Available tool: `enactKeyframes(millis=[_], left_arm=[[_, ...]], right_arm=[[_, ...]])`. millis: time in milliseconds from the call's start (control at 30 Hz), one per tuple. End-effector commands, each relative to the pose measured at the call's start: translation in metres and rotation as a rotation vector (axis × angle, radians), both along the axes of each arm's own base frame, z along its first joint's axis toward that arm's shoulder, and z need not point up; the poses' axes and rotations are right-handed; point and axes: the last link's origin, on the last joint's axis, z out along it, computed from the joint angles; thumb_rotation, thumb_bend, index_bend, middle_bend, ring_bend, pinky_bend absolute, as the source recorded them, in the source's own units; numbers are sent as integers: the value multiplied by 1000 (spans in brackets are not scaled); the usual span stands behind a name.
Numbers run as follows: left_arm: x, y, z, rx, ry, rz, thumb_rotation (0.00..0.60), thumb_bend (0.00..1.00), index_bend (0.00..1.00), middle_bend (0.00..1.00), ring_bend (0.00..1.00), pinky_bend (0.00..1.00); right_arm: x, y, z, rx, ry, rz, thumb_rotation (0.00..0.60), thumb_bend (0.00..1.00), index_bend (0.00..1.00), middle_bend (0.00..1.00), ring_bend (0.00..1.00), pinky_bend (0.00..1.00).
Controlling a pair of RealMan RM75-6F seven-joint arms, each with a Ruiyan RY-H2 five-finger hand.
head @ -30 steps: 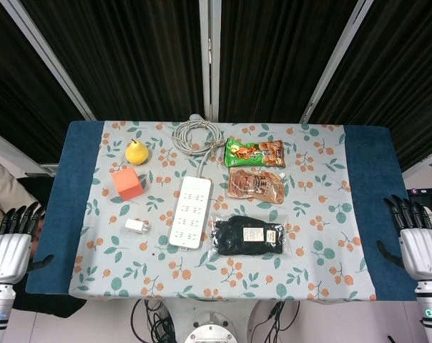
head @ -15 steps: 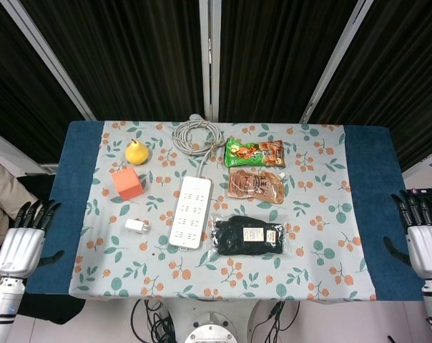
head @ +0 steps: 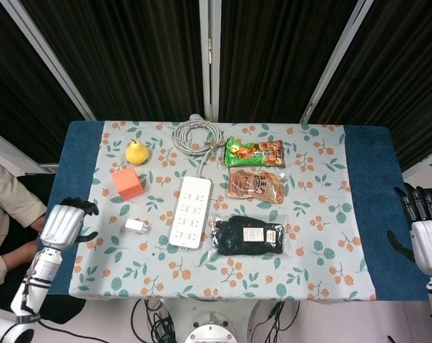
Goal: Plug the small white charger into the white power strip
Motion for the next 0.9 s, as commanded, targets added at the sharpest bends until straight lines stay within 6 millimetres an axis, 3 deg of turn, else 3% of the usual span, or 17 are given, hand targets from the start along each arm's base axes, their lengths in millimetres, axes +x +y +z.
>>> enactKeyframes(millis=[33, 467, 700, 900], left_arm=[[5, 17, -19, -18, -28, -12, 600, 16, 498, 537, 411, 445], [10, 47, -58, -41, -77, -3, 600, 16, 531, 578, 442, 479], [15, 49, -64, -50, -85, -20, 600, 16, 533, 578, 442, 480], [32, 46, -66, -60, -112, -58, 600, 16, 533, 577, 442, 479]], right_arm=[[0, 0, -1, 1, -2, -2, 600, 231, 0, 50, 0, 0], [-2, 0, -5, 4, -15, -16, 600, 231, 0, 50, 0, 0], [-5, 0, -6, 5, -19, -26, 600, 231, 0, 50, 0, 0], [-6, 0, -5, 4, -21, -31, 600, 231, 0, 50, 0, 0]])
